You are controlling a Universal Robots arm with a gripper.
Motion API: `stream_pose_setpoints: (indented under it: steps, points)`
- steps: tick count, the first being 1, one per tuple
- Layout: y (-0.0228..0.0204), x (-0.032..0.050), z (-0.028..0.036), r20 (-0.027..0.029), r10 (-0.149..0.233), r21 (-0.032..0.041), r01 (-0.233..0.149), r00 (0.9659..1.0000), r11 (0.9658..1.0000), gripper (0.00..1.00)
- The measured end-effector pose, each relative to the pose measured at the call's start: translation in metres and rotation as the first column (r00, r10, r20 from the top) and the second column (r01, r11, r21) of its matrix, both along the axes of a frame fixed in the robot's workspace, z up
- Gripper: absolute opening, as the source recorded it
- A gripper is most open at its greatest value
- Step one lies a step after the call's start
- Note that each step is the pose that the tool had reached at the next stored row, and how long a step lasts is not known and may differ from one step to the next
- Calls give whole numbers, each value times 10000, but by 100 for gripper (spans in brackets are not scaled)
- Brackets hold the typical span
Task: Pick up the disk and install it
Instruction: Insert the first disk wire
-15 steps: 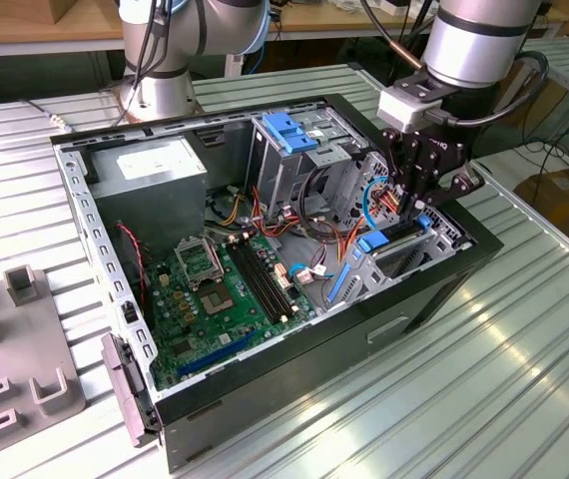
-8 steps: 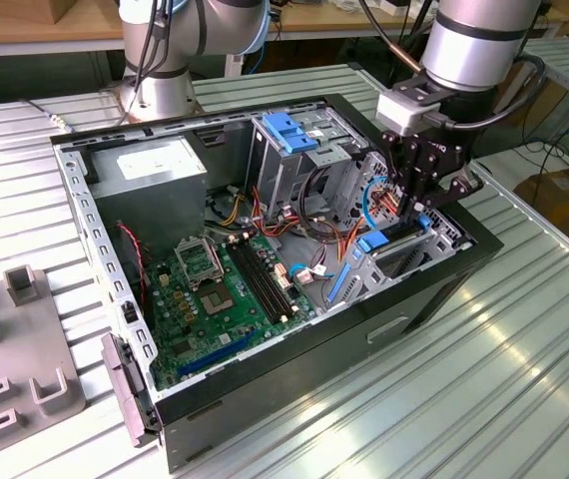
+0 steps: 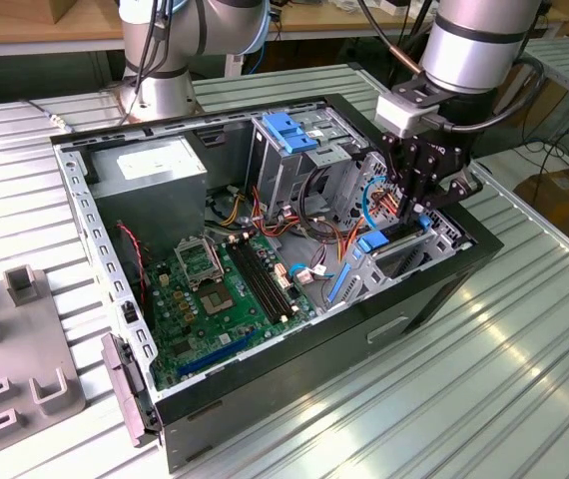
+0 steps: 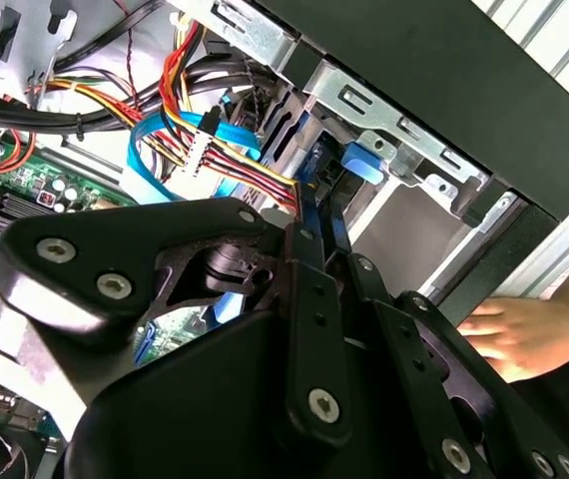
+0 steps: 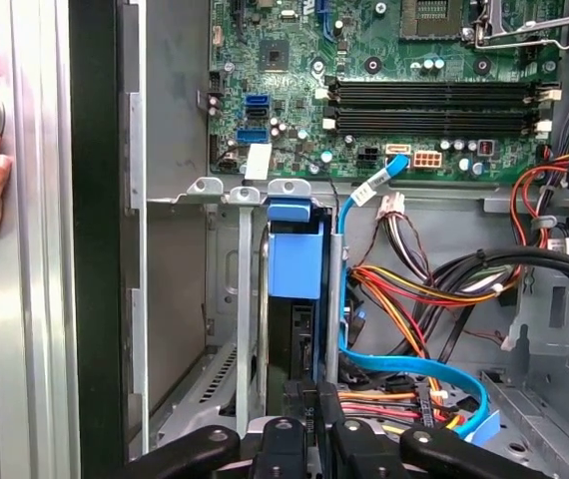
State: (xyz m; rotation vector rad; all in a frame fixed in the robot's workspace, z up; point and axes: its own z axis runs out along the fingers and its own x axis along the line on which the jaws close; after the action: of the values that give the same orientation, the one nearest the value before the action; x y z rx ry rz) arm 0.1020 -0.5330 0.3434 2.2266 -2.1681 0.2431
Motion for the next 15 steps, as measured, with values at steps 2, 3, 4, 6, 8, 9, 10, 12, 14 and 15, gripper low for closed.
stream_pose_setpoints:
  steps: [2, 3, 4, 6, 8, 9, 10, 12, 14, 15]
  points:
    - [-4, -1, -5, 0, -15, 0, 15, 10000, 10000, 17]
    - [-5, -1, -14, 0, -19, 0, 19, 10000, 10000, 17]
    - [-6, -1, -19, 0, -22, 0, 22, 10000, 10000, 17]
    - [-6, -3, -26, 0, -30, 3, 30, 10000, 10000, 17]
    - [-8, -7, -35, 0, -40, 8, 40, 10000, 10000, 17]
    - [-11, -9, -41, 0, -41, 7, 41, 10000, 10000, 17]
    - [-12, -9, -47, 0, -41, 8, 41, 10000, 10000, 17]
    - [-16, -11, -54, 0, -45, 9, 45, 10000, 10000, 17]
    - [-16, -11, -56, 0, -47, 11, 47, 10000, 10000, 17]
    - [-17, -11, -58, 0, -47, 17, 47, 10000, 10000, 17]
